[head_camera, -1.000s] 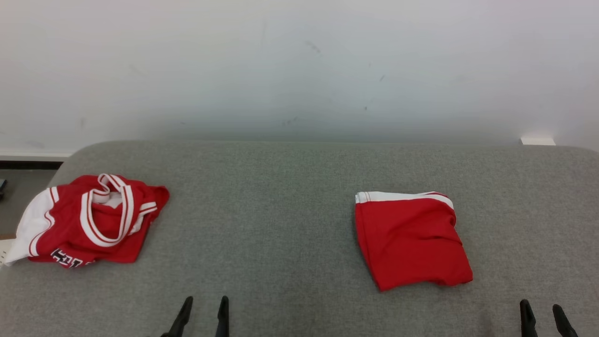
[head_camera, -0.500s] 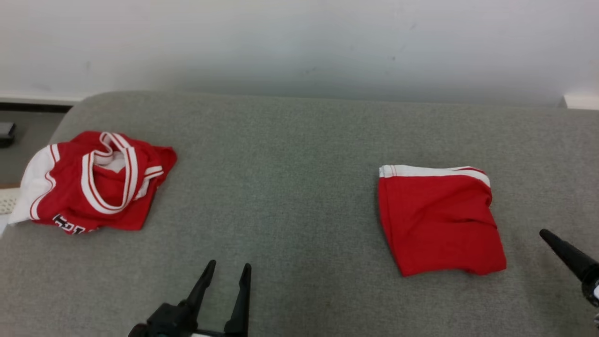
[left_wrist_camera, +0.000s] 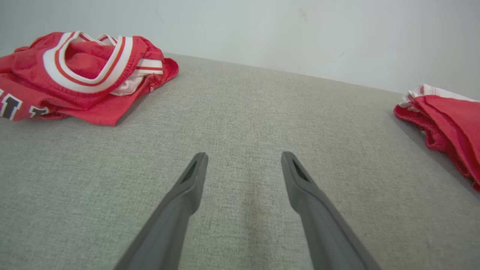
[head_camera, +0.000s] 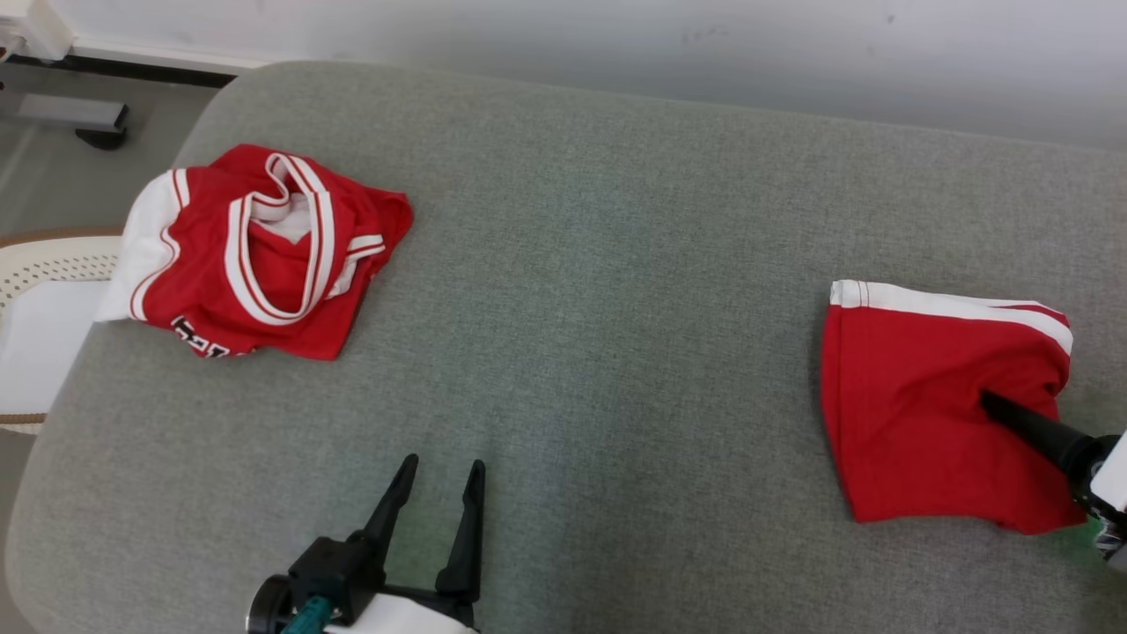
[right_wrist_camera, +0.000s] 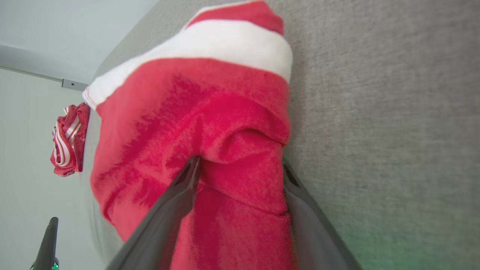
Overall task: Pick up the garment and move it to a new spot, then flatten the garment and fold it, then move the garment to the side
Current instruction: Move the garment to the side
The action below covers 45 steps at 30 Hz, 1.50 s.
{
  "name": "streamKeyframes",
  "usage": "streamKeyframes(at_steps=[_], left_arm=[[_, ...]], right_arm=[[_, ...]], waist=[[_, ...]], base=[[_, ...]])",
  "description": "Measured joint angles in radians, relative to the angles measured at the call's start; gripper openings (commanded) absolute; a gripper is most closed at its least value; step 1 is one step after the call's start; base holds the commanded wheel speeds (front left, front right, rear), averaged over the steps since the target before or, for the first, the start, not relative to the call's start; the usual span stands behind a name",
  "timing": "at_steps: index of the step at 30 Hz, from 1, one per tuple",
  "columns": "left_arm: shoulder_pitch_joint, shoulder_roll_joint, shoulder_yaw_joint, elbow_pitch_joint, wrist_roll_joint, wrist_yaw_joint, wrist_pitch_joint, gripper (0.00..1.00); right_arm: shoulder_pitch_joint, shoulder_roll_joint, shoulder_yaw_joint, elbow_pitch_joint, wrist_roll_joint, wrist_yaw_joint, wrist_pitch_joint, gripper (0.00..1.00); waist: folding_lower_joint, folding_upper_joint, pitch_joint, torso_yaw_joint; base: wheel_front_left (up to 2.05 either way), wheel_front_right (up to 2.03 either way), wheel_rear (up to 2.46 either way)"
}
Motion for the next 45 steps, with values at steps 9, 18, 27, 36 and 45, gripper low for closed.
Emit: streamKeyframes(at_steps=[9, 18, 27, 36, 45], left_arm=[[-0.012, 0.000, 0.007, -0.001, 0.002, 0.006, 0.000, 1.00], [-0.012, 0.000, 0.029, -0.002, 0.028, -0.011, 0.000, 1.00], [-0.078, -0.001, 0.022, 0.005, 0.080, -0.049, 0.000, 1.00], [-0.083, 0.000, 0.021, 0.022, 0.095, -0.055, 0.000, 1.00], [-0.074, 0.000, 0.034, 0.017, 0.093, -0.049, 0.000, 1.00]], right_arm=[[-0.013, 0.047, 0.038, -0.035, 0.019, 0.000, -0.001, 0.00], [-0.013, -0.055, 0.064, -0.043, -0.083, 0.000, -0.071, 0.00], [-0.096, -0.262, 0.120, 0.065, -0.419, 0.000, -0.256, 0.00], [-0.265, -0.291, 0.089, 0.287, -0.621, 0.000, -0.382, 0.55], [-0.325, -0.274, 0.040, 0.449, -0.848, 0.000, -0.572, 1.00]], waist=[[0.0000, 0.0000, 0.001, -0.013], [0.0000, 0.0000, 0.000, -0.125], [0.0000, 0.0000, 0.066, -0.218], [0.0000, 0.0000, 0.120, -0.204], [0.0000, 0.0000, 0.096, -0.201]], base=[[0.00, 0.00, 0.00], [0.00, 0.00, 0.00], [0.00, 0.00, 0.00], [0.00, 0.00, 0.00], [0.00, 0.00, 0.00]])
